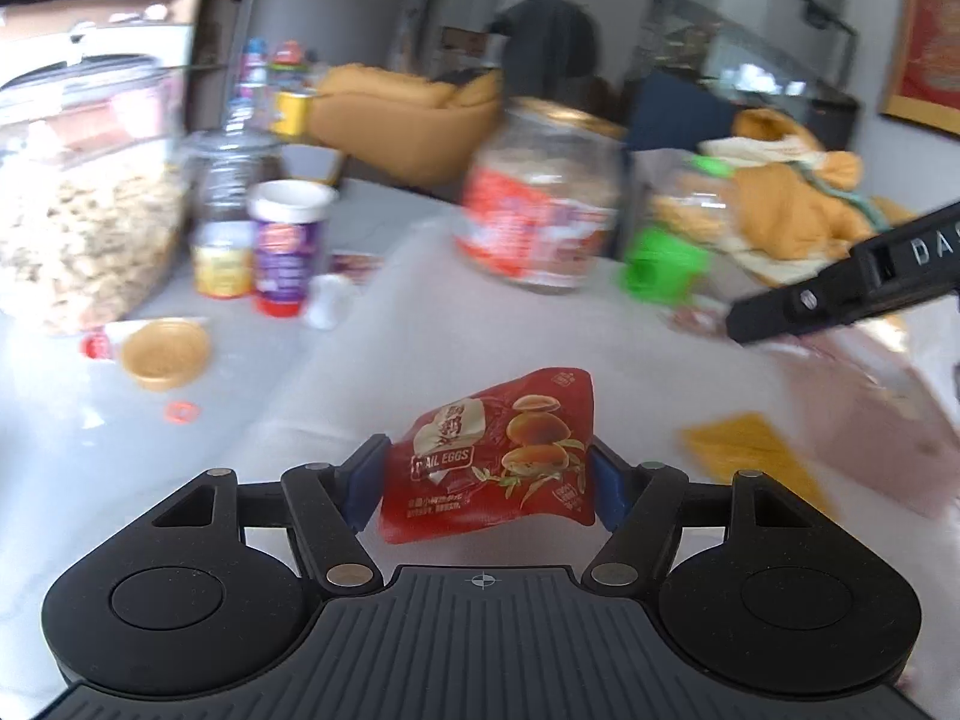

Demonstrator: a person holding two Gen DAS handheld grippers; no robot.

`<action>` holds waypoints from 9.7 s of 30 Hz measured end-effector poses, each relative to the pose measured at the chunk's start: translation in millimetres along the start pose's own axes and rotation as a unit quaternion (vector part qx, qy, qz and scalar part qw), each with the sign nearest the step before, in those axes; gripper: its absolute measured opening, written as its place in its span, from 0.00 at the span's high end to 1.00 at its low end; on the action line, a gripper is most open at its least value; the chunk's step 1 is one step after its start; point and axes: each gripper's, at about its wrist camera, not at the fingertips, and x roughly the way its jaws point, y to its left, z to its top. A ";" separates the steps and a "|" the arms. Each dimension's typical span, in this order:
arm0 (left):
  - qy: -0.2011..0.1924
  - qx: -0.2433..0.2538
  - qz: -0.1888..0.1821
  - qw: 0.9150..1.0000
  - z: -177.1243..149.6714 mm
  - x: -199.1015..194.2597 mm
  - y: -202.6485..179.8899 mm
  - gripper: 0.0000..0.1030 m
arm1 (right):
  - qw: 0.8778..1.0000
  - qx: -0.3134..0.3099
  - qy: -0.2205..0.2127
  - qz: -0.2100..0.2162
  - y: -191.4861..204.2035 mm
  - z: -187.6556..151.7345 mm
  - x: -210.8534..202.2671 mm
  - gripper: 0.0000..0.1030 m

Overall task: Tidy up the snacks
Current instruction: 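Carry both packets over the pink box and open both tools to release them, then move the left tool to the yellow packet while the right tool approaches the red spicy chicken bag, then grasp and lift the yellow packet with the left tool, then grasp the red spicy chicken bag with the right tool while the left tool holds the yellow packet, then lift the red bag with the right tool while the left tool lifts the yellow packet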

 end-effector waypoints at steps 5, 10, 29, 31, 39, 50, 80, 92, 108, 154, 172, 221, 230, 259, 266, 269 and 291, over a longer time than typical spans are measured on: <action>0.000 0.085 -0.047 0.995 -4.8 -25.9 -84.6 0.29 | 0.999 0.019 -0.039 -0.011 -21.5 -33.6 -71.7 0.68; -0.005 0.168 -0.103 0.980 -6.7 -48.5 -170.1 0.29 | 0.994 0.055 -0.081 -0.050 -55.3 -83.9 -153.7 0.68; -0.031 0.175 -0.194 0.965 90.0 48.1 -314.7 0.30 | 0.967 0.135 -0.149 -0.156 -160.3 -171.2 -229.0 0.68; 0.015 0.185 -0.200 0.962 86.6 72.3 -316.9 0.32 | 0.967 0.145 -0.137 -0.156 -168.5 -174.3 -219.5 0.68; -0.027 0.135 -0.182 0.974 98.4 58.4 -267.6 0.33 | 0.965 0.173 -0.129 -0.150 -185.3 -174.0 -206.0 0.68; -0.021 0.068 -0.105 0.992 110.6 27.5 -166.7 0.34 | 0.951 0.171 -0.178 -0.184 -195.1 -22.5 -210.8 0.50; 0.117 0.268 -0.125 0.948 -64.7 -49.5 -130.2 0.32 | 0.992 0.077 0.072 -0.068 -58.8 -70.3 26.0 0.26; 0.122 0.241 -0.138 0.953 -65.5 -30.5 -134.4 0.24 | 0.993 0.062 0.042 -0.089 -74.3 -139.4 -36.2 0.35; 0.102 0.158 -0.063 0.980 -37.7 -16.2 -132.8 0.32 | 0.982 0.127 -0.089 -0.110 -94.9 -237.8 -91.8 0.32; 0.134 0.083 -0.123 0.980 -6.1 67.7 -189.0 0.43 | 0.979 0.126 -0.103 -0.124 -90.9 -240.9 -85.8 0.16; 0.050 -0.026 -0.112 0.992 10.4 24.7 -70.8 0.48 | 0.987 0.064 -0.053 -0.134 -75.5 -226.4 -67.4 0.00; 0.023 0.059 0.017 0.998 7.6 -72.1 11.1 0.48 | 0.988 0.058 0.027 -0.141 35.9 -96.8 51.4 0.00; 0.081 0.111 -0.060 0.989 -3.1 -64.1 -33.3 0.48 | 0.989 0.070 0.012 -0.128 -31.0 -150.9 -15.1 0.17; 0.145 0.208 -0.071 0.965 -48.4 -12.0 -127.4 0.32 | 0.982 0.094 -0.056 -0.154 -81.8 -218.0 -82.7 0.29; 0.144 0.222 -0.107 0.959 -51.1 -14.6 -155.7 0.42 | 0.980 0.117 -0.060 -0.149 -93.7 -234.8 -113.6 0.42; 0.150 0.225 -0.123 0.955 -55.0 -13.6 -167.5 0.42 | 0.978 0.120 -0.063 -0.159 -99.6 -241.9 -125.2 0.70; 0.093 0.240 -0.129 0.958 -85.1 -23.5 -171.5 0.36 | 0.969 0.142 -0.052 -0.193 -88.7 -238.5 -80.0 0.00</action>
